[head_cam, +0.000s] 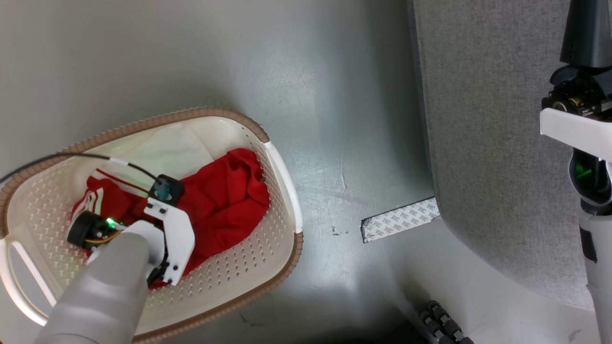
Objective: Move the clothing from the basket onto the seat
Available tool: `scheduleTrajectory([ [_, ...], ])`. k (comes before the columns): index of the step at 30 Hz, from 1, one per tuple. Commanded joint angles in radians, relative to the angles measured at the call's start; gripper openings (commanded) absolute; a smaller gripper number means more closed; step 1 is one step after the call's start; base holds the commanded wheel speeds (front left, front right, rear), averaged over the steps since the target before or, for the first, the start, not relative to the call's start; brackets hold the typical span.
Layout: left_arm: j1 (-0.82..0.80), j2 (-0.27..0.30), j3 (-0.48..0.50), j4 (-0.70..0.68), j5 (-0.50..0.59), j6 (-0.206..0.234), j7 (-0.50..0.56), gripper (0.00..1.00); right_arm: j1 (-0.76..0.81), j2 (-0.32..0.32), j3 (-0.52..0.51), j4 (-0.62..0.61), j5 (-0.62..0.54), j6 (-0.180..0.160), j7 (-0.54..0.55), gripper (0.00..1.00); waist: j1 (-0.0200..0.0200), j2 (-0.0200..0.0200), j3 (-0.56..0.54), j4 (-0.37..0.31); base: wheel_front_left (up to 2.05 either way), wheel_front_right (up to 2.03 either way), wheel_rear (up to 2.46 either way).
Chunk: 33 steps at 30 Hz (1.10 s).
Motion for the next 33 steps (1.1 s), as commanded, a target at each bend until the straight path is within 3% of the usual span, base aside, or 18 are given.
scheduleTrajectory([
  [1,0.005,0.002,-0.017,0.008,0.019,0.002,0.020,1.00,-0.014,0.006,-0.002,-0.001,-0.001,0.000,-0.003,1.00,0.0000,-0.0001,0.007,-0.002,0.00,0.00,0.00],
  [4,0.015,0.005,-0.036,0.014,0.015,0.002,0.067,1.00,-0.020,0.011,0.003,0.002,-0.003,0.000,-0.003,1.00,0.0000,-0.0001,0.010,-0.003,0.00,0.00,0.00],
  [5,0.021,0.004,-0.042,0.016,0.009,0.002,0.083,0.43,-0.021,0.012,0.004,0.003,-0.004,0.000,-0.003,1.00,0.0000,-0.0001,0.010,-0.004,0.00,0.00,0.00],
  [6,0.025,0.003,-0.046,0.017,0.002,0.002,0.096,0.00,-0.022,0.013,0.004,0.004,-0.003,0.000,-0.003,1.00,0.0000,-0.0001,0.010,-0.003,0.00,0.00,0.00],
  [16,0.008,-0.003,-0.064,0.000,-0.064,0.002,0.022,0.00,-0.006,0.011,-0.007,0.015,-0.006,0.000,-0.003,1.00,0.0000,-0.0001,-0.043,0.012,0.00,0.00,0.00],
  [24,0.052,-0.046,-0.072,-0.003,-0.116,0.002,-0.045,0.00,0.037,-0.003,-0.014,0.038,-0.014,0.000,-0.003,1.00,0.0000,-0.0001,-0.187,0.045,0.00,0.00,0.00],
  [33,0.177,-0.115,-0.124,-0.049,-0.194,0.002,-0.176,0.00,0.145,-0.043,-0.001,0.109,-0.012,0.000,-0.003,1.00,0.0000,-0.0001,-0.448,0.111,0.00,0.00,0.00],
])
